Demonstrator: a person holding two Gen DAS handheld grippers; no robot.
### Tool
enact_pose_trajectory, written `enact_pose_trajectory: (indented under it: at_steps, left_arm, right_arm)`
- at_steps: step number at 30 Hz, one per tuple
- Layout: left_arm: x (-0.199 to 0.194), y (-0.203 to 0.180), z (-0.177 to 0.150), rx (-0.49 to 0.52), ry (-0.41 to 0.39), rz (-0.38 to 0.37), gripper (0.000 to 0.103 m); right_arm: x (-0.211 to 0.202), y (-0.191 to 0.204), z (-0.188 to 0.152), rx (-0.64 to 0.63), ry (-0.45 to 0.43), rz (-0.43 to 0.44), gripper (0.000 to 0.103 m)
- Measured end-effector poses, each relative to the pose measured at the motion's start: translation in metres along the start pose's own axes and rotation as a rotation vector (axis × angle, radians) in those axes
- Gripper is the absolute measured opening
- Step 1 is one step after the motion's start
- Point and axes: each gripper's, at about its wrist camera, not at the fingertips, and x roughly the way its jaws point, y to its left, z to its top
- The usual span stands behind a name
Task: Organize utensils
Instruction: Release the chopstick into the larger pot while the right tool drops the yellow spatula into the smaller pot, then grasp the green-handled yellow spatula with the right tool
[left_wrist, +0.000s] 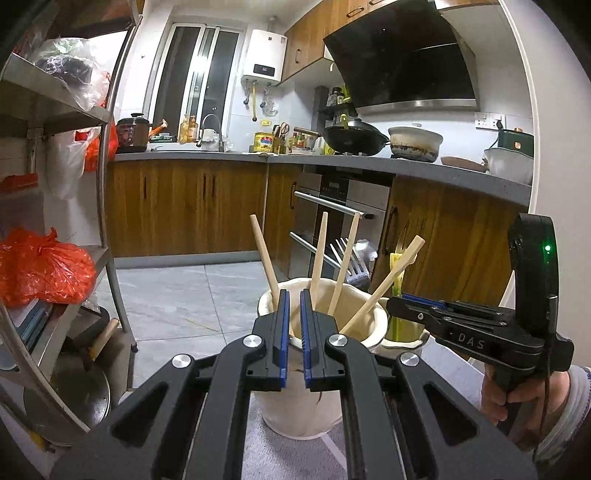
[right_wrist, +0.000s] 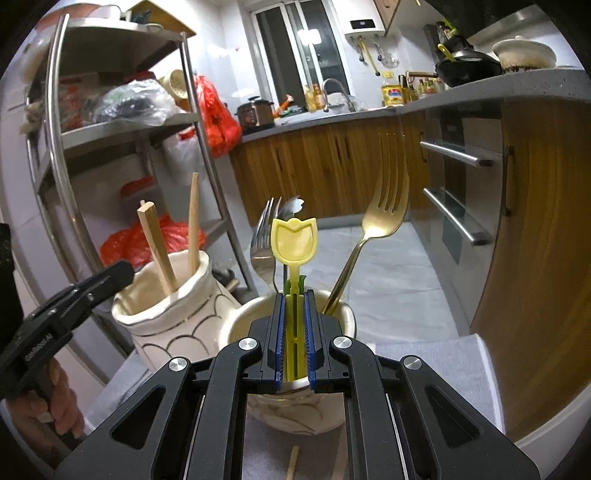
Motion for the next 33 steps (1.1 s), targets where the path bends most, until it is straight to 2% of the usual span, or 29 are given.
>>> enact_pose_trajectory:
  at_steps: [5,15,29,30,31,33]
  left_arm:
    - [-0.008,0.003,0.002,-0.001,-0.006,0.005,0.005]
    - [-0.029,0.001,0.004,0.014,0.005,0.019,0.005]
    - [-0.060,-0.016,-0.007,0.051,0.061,0.047,0.006]
    - [-0.061,-0.017,-0.009,0.052,0.067,0.045,0.007]
    - [-0.062,-0.019,-0.011,0.048,0.077,0.041,0.009]
    - [-0.063,-0.020,-0.015,0.037,0.099,0.039,0.024]
  right_arm:
    - [-0.009,0.000,0.002,0.004,-0.019,-0.005,0.023]
    - [-0.045,-0.006,-0.002,0.026,-0.026,-0.023,0.023]
    - [-0.092,0.002,-0.023,-0.020,-0.015,-0.037,0.023]
    - [-0.094,0.002,-0.024,-0.024,-0.014,-0.040,0.027]
    - [-0.096,0.003,-0.026,-0.028,-0.017,-0.046,0.031]
    - [-0.101,0.003,-0.030,-0.030,-0.022,-0.049,0.042]
